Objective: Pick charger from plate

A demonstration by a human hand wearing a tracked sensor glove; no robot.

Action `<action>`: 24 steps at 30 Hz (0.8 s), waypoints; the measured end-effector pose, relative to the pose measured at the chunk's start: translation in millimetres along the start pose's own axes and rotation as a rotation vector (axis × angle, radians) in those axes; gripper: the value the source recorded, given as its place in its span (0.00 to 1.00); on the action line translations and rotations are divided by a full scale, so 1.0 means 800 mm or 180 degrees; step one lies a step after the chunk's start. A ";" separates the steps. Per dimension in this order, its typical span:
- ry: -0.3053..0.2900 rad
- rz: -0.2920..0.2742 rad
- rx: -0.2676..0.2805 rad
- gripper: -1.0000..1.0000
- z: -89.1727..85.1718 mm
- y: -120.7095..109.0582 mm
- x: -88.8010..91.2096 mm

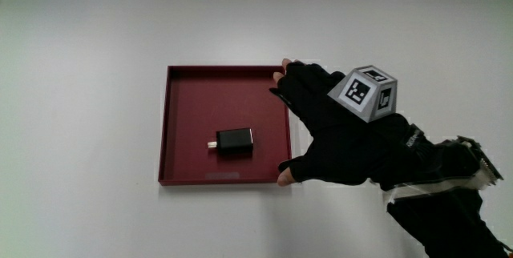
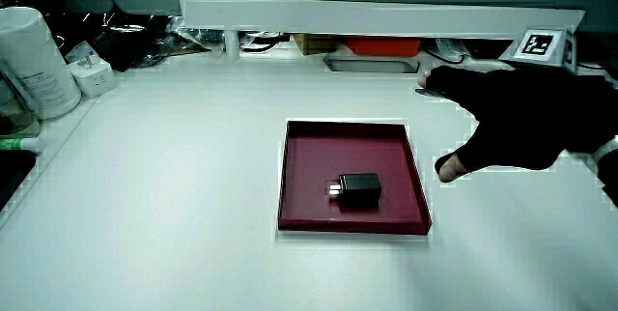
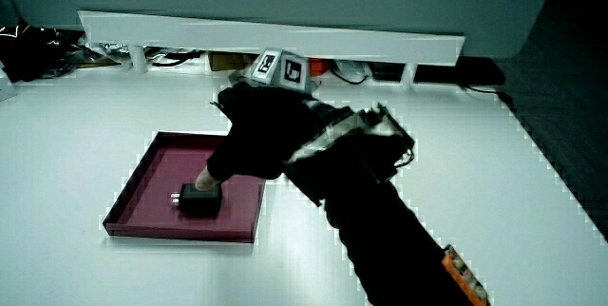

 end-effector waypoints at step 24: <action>0.0060 -0.0264 -0.0346 0.50 -0.069 0.112 0.018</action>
